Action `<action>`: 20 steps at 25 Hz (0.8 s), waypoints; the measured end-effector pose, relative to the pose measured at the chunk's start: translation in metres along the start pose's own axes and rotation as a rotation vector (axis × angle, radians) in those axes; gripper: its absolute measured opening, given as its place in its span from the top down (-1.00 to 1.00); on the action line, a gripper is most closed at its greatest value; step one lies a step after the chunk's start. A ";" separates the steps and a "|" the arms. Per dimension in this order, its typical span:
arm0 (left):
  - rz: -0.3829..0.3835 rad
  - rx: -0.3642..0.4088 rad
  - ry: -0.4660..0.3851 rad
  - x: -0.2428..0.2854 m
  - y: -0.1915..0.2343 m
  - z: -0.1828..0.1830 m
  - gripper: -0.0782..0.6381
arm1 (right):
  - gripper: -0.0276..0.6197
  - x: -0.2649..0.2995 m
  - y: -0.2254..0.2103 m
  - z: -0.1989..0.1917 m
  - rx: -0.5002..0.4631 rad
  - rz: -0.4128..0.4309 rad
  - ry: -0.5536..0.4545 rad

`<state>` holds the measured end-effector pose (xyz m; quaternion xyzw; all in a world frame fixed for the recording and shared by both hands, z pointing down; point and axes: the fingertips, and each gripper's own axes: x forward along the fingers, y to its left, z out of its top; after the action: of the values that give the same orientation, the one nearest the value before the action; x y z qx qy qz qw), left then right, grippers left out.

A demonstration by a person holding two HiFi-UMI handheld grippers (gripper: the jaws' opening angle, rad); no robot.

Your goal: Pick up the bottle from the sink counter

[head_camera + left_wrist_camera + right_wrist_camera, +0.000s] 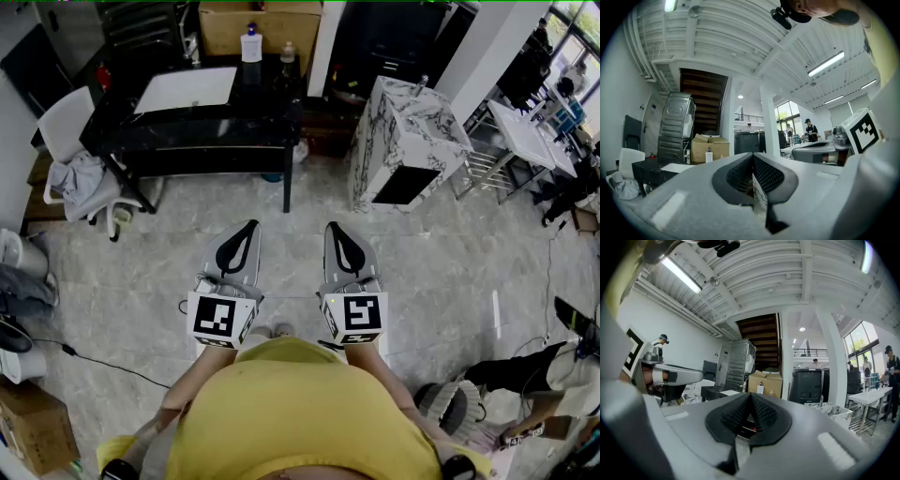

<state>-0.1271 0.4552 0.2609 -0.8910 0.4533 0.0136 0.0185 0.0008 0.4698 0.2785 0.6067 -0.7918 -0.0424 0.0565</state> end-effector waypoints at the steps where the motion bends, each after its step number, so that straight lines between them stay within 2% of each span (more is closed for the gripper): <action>1: 0.001 0.001 -0.002 0.000 -0.002 -0.001 0.77 | 0.91 -0.001 -0.001 -0.002 0.008 0.007 -0.002; 7: 0.005 0.000 0.010 0.010 -0.008 -0.010 0.77 | 0.91 0.001 -0.011 -0.011 0.037 0.016 -0.008; 14: 0.013 0.003 0.027 0.044 0.011 -0.020 0.76 | 0.91 0.032 -0.025 -0.020 0.042 0.020 -0.001; 16: 0.002 -0.003 0.032 0.058 0.020 -0.026 0.61 | 0.91 0.049 -0.028 -0.025 0.041 0.024 0.008; 20: -0.019 -0.017 0.043 0.092 0.047 -0.040 0.48 | 0.91 0.093 -0.034 -0.036 0.043 0.021 0.024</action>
<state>-0.1104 0.3516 0.2956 -0.8954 0.4452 -0.0017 0.0015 0.0149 0.3708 0.3134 0.5999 -0.7981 -0.0174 0.0535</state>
